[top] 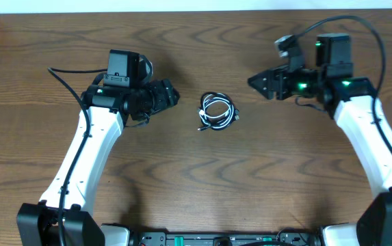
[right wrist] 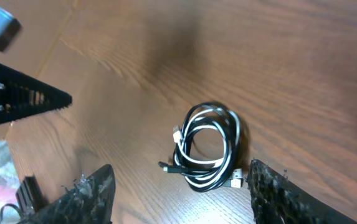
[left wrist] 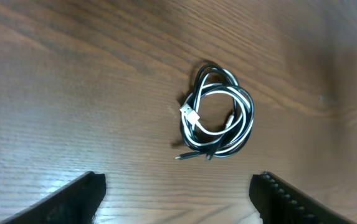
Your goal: Untangle cables
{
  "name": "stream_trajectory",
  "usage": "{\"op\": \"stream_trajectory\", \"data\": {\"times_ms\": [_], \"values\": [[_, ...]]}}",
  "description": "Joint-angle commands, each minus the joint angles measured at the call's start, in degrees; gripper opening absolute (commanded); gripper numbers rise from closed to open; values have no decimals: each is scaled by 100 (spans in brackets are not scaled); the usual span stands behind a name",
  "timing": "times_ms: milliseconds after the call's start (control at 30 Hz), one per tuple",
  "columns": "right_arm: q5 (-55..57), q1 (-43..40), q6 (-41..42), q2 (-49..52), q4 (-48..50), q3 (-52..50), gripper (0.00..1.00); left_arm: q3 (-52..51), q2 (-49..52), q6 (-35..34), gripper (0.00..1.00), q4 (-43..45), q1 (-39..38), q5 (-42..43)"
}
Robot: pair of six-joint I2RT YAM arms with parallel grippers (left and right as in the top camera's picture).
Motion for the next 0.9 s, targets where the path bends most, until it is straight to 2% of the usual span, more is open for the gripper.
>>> {"op": "stream_trajectory", "data": {"times_ms": [0,100,433,667,733,833,867], "values": [[372,249,37,238,46,103,66,-35,11,4,45,0,-7,-70],[472,367,35,393,155,103,66,-35,11,2,8,-2,-7,-70],[470,435,273,566,693,103,67,-37,11,2,8,-2,-7,-85],[846,446,273,566,693,103,74,-37,11,2,8,-4,-7,-179],[1156,446,273,566,678,103,79,-37,11,2,8,-7,-7,-177],[1351,446,273,566,647,101,94,-37,11,2,8,-11,-9,-177],[1346,446,275,566,629,98,96,-39,11,2,8,-15,-7,-177]]}}
